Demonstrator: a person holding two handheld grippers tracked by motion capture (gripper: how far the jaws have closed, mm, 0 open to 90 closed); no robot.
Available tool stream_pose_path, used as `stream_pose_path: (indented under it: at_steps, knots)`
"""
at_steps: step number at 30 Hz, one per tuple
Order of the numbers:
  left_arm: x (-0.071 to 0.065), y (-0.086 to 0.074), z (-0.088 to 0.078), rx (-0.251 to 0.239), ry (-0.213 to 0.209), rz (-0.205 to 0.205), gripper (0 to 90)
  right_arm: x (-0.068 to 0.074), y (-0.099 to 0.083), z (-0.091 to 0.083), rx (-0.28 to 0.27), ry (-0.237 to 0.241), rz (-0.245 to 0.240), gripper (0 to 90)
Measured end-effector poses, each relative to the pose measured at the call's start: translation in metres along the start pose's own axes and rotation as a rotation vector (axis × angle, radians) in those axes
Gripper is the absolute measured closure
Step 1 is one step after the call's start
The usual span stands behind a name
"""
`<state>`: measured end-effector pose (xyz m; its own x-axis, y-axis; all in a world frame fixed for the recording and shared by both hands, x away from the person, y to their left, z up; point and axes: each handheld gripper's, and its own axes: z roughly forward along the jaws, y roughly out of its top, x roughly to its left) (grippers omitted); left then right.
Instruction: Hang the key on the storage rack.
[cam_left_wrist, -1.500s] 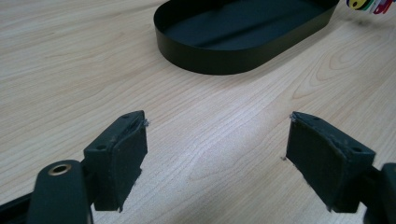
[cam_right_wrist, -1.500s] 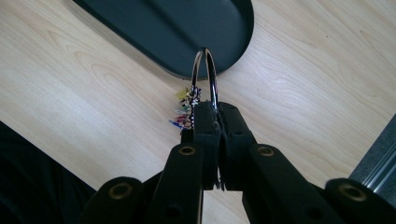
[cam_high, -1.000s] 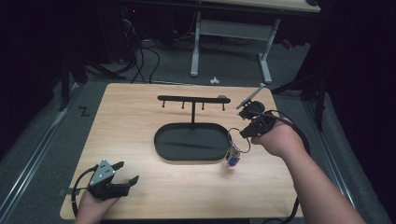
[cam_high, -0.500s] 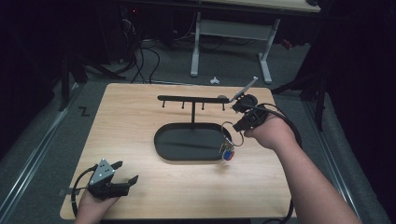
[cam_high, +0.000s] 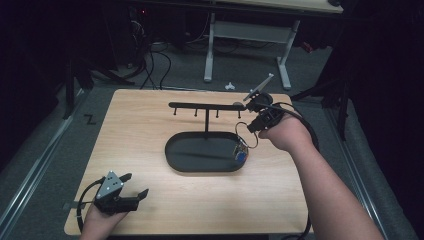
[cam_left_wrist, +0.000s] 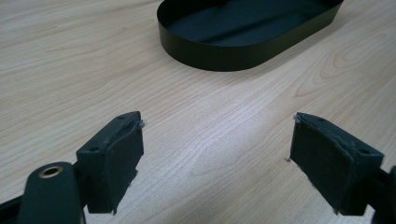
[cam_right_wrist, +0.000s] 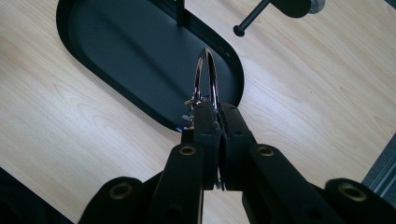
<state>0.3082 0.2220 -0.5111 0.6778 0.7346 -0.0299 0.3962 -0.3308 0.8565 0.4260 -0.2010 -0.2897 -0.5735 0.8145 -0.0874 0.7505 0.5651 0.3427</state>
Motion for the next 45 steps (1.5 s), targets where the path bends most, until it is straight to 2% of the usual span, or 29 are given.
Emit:
stream_pose_path:
  at_steps: [9,24,25,31,32,36,40,45]
  knots:
    - [0.002,0.000,-0.002,-0.002,0.003,0.000,17.8,0.001,0.012,0.004,-0.003,0.001,0.005,87.8]
    - [0.002,-0.001,-0.003,0.000,0.007,0.000,17.8,-0.011,0.033,0.011,-0.014,0.009,0.023,87.8]
    - [0.002,-0.001,-0.003,-0.001,0.008,-0.001,17.8,-0.012,0.033,0.012,-0.013,0.012,0.038,87.8]
    - [0.004,-0.001,-0.003,-0.003,0.008,-0.006,17.9,-0.020,0.036,0.014,-0.001,0.013,0.053,87.8]
    - [0.003,-0.002,-0.004,-0.003,0.008,-0.004,17.9,-0.021,0.037,0.014,0.001,0.014,0.074,87.8]
    - [0.004,-0.001,-0.005,-0.002,0.007,-0.003,17.9,-0.025,0.038,0.016,0.007,0.015,0.068,87.8]
    - [0.004,-0.002,-0.004,0.002,0.003,-0.003,17.9,-0.028,0.038,0.021,-0.005,0.035,0.082,87.8]
    - [0.003,-0.002,-0.003,-0.001,0.004,-0.003,17.9,-0.032,0.037,0.023,0.001,0.033,0.089,87.7]
